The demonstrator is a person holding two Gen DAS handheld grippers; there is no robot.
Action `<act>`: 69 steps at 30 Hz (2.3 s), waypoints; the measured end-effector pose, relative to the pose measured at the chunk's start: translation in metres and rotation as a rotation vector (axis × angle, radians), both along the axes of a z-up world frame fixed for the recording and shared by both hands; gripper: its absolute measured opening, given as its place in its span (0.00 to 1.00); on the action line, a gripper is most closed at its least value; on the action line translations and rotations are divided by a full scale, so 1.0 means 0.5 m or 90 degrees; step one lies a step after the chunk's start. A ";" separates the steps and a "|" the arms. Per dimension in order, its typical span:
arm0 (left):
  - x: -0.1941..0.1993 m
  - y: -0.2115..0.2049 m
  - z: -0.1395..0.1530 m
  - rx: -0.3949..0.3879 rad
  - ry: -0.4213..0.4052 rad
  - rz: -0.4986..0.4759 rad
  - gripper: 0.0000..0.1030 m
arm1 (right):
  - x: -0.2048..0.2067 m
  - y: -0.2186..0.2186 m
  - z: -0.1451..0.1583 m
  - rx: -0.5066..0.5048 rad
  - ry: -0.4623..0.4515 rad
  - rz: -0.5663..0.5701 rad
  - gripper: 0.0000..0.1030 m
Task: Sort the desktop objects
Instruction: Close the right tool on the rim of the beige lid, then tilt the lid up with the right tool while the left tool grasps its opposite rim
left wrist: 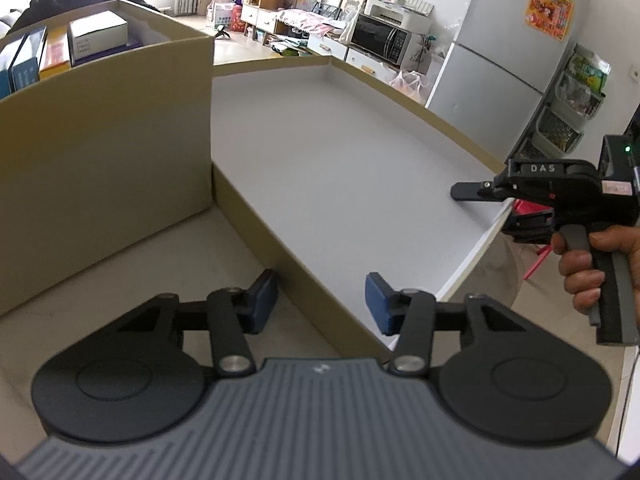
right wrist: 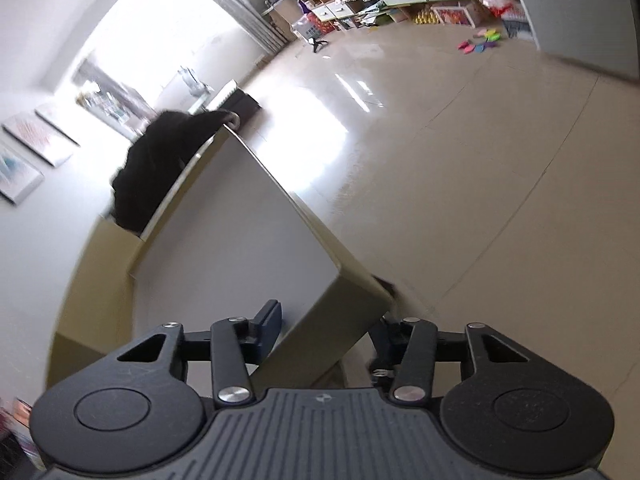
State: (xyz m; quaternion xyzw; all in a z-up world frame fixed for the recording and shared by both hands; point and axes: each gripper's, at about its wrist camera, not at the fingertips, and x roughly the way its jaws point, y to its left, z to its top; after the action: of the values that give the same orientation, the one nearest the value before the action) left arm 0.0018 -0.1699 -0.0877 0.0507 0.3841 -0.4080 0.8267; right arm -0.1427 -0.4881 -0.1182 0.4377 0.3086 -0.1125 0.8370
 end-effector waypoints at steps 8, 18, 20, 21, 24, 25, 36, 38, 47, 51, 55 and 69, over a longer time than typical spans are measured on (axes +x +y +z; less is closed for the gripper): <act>-0.003 -0.003 0.003 0.005 -0.005 -0.005 0.38 | -0.036 -0.013 -0.001 0.023 -0.094 -0.043 0.39; -0.009 -0.001 0.008 -0.006 0.002 -0.010 0.37 | -0.073 -0.009 0.102 -0.075 -0.106 -0.057 0.35; -0.014 0.003 0.014 -0.007 -0.002 -0.011 0.38 | -0.081 -0.005 0.116 -0.089 -0.104 -0.061 0.34; -0.016 0.006 0.019 -0.008 -0.004 -0.012 0.38 | -0.085 -0.002 0.121 -0.096 -0.104 -0.064 0.34; -0.025 0.013 0.035 -0.009 -0.018 -0.015 0.38 | -0.100 0.011 0.140 -0.120 -0.113 -0.065 0.34; -0.028 0.014 0.041 -0.010 -0.025 -0.017 0.39 | -0.105 0.018 0.149 -0.133 -0.118 -0.061 0.34; -0.071 0.035 0.116 -0.047 -0.073 -0.048 0.46 | -0.169 0.095 0.272 -0.278 -0.149 -0.028 0.29; -0.081 0.041 0.122 -0.051 -0.078 -0.053 0.46 | -0.184 0.108 0.288 -0.302 -0.154 -0.026 0.28; -0.123 0.059 0.144 -0.083 -0.089 -0.070 0.48 | -0.248 0.164 0.328 -0.367 -0.183 0.001 0.26; -0.135 0.075 0.147 -0.092 -0.081 -0.075 0.49 | -0.274 0.188 0.338 -0.389 -0.190 0.009 0.26; -0.145 0.092 0.164 -0.115 -0.075 -0.074 0.49 | -0.298 0.227 0.349 -0.428 -0.196 0.028 0.26; -0.204 0.138 0.238 -0.171 -0.130 -0.077 0.53 | -0.341 0.349 0.368 -0.542 -0.205 0.095 0.26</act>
State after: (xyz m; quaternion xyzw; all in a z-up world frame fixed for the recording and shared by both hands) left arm -0.1002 -0.1009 0.0311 0.0044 0.2363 -0.4972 0.8348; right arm -0.3130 -0.3138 0.0658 0.0430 0.1319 -0.0993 0.9853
